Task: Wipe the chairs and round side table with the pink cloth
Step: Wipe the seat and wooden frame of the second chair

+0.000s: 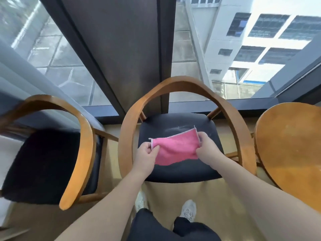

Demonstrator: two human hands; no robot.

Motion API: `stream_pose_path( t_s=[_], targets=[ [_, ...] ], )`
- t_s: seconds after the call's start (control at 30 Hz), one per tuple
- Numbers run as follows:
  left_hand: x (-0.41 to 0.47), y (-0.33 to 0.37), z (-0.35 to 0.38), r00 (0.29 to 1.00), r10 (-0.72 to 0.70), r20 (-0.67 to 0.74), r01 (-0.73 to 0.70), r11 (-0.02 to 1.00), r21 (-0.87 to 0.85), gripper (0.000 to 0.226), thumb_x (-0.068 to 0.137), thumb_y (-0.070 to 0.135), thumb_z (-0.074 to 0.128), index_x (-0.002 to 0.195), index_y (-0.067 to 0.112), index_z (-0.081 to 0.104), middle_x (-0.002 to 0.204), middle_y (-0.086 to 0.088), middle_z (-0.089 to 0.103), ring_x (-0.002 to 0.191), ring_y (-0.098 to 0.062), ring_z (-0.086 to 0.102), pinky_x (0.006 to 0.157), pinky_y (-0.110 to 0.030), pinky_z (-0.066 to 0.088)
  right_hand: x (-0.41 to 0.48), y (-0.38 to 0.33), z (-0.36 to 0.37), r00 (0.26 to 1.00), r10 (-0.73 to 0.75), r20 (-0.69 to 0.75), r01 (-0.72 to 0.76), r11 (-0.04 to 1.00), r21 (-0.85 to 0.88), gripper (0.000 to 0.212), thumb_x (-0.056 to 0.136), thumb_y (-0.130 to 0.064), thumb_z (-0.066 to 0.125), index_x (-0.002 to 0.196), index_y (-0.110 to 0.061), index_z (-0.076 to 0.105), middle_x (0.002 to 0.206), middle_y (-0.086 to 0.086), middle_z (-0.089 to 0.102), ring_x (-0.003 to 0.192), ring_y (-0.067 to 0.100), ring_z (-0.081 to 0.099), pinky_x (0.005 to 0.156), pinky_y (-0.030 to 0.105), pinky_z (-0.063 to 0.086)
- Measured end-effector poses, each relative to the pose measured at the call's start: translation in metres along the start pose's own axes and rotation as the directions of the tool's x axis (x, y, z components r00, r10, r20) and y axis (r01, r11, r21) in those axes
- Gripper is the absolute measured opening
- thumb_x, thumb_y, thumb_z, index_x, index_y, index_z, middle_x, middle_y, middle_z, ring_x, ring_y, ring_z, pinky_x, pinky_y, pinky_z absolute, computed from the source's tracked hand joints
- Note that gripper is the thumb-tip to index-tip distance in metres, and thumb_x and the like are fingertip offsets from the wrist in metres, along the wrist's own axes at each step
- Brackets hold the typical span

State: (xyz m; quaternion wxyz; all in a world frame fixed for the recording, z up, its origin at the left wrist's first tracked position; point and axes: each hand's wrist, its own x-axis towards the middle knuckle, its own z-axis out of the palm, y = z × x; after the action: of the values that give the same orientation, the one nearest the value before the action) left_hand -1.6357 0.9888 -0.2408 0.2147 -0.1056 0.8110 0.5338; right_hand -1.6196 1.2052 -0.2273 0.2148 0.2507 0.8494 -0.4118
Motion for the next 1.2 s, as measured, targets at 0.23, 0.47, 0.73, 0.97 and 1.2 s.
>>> stream_pose_path(
  t_s=[0.23,0.47,0.73,0.97,1.2],
  targets=[
    [0.021,-0.026,0.0,0.985,-0.169,-0.031,0.168,0.986,-0.013,0.034,0.093,0.032,0.056,0.124,0.031,0.043,0.116,0.0,0.056,0.107,-0.015,0.054,0.092,-0.034,0.049,0.04,0.015,0.014,0.974,0.04,0.221,-0.043,0.999,0.009,0.054,0.081,-0.011,0.071,0.131,-0.025,0.059,0.114,-0.002,0.064,0.1,0.017,0.062,0.087,0.029,0.053],
    [0.055,-0.053,-0.005,0.955,-0.228,0.19,0.177,0.951,0.252,0.044,0.076,0.002,0.068,0.113,0.025,0.061,0.116,0.003,0.053,0.094,-0.013,0.055,0.079,-0.021,0.047,0.082,0.018,0.042,0.967,-0.087,0.241,0.195,0.858,-0.475,0.03,0.09,-0.001,0.054,0.094,-0.02,0.077,0.125,0.005,0.045,0.111,0.029,0.057,0.088,0.025,0.046],
    [0.095,-0.08,0.025,0.962,-0.258,0.091,0.186,0.862,0.473,0.014,0.094,0.02,0.05,0.092,0.021,0.064,0.097,0.002,0.063,0.084,-0.015,0.057,0.067,-0.023,0.045,0.155,0.014,0.049,0.95,-0.087,0.3,0.241,0.816,-0.525,0.027,0.097,-0.015,0.042,0.115,-0.018,0.062,0.11,0.004,0.066,0.098,0.023,0.059,0.084,0.036,0.051],
    [0.14,-0.117,0.058,0.918,-0.396,-0.004,0.369,0.85,0.375,0.035,0.095,0.022,0.053,0.129,0.02,0.048,0.12,0.004,0.059,0.103,-0.016,0.057,0.083,-0.027,0.046,0.27,-0.003,0.1,0.924,-0.187,0.333,0.346,0.777,-0.525,0.043,0.101,-0.025,0.042,0.143,-0.015,0.039,0.133,0.011,0.047,0.108,0.032,0.055,0.085,0.036,0.048],
    [0.155,-0.087,0.024,0.996,-0.087,0.007,0.066,0.806,0.588,0.027,0.096,0.015,0.044,0.12,0.018,0.056,0.121,0.004,0.058,0.105,-0.015,0.056,0.084,-0.028,0.046,0.271,0.025,0.13,0.938,-0.067,0.339,0.248,0.814,-0.525,0.041,0.096,-0.003,0.04,0.136,-0.007,0.046,0.139,0.014,0.041,0.108,0.032,0.056,0.082,0.036,0.049]
  ],
)
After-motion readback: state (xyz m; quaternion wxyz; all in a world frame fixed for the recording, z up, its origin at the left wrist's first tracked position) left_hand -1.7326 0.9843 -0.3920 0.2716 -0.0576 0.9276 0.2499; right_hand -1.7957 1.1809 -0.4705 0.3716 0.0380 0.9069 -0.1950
